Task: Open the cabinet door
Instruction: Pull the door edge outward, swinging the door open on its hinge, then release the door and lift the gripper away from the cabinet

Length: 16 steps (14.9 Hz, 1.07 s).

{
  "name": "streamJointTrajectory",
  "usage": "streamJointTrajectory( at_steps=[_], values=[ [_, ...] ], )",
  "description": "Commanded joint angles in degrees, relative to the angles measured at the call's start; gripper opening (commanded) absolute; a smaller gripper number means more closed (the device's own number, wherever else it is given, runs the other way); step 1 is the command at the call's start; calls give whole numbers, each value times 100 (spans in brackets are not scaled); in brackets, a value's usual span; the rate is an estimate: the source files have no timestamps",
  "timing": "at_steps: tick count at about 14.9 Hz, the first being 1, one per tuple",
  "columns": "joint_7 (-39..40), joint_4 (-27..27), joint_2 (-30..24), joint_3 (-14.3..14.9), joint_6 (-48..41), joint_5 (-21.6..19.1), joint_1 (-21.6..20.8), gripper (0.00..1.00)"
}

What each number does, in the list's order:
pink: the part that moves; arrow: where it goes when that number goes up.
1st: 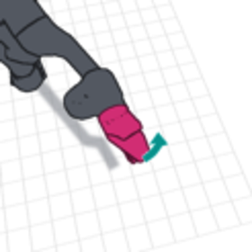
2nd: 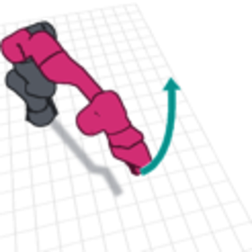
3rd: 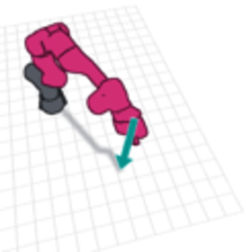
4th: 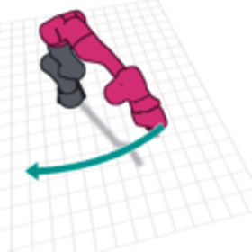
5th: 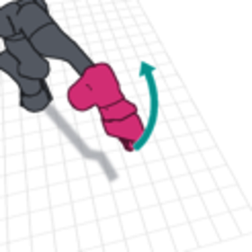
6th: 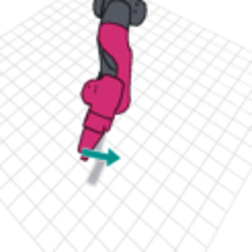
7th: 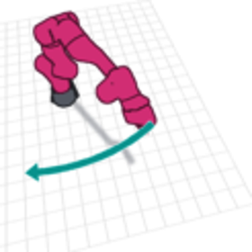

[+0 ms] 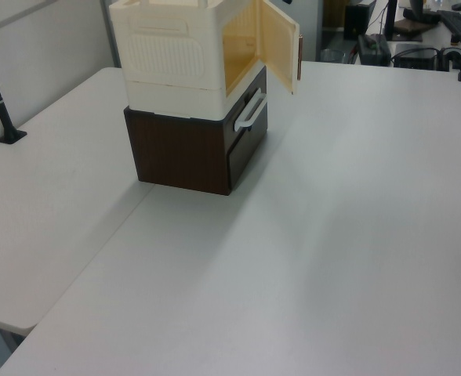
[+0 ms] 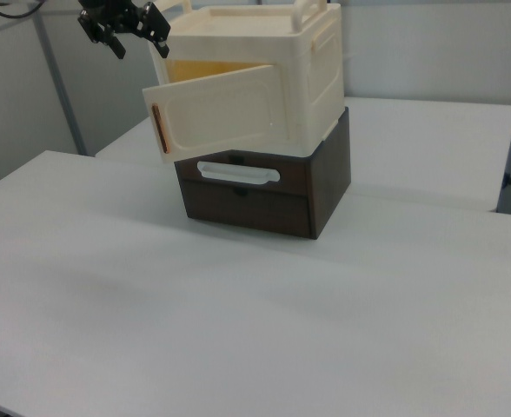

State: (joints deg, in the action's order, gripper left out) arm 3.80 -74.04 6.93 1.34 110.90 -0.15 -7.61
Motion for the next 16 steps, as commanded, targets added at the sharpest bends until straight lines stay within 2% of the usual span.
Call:
streamJointTrajectory(
  at_steps=[1, 5, 9, 11, 16],
  values=[
    [121, -163, 264, 16, 345, -187, -196, 100],
    [112, -303, 371, 33, 257, -161, -188, 100],
    [147, -321, 345, 296, -585, -126, 136, 100],
    [226, -321, 336, 489, -954, -126, 164, 100],
    [165, -374, 336, 517, -1403, -126, 137, 100]
  ],
)
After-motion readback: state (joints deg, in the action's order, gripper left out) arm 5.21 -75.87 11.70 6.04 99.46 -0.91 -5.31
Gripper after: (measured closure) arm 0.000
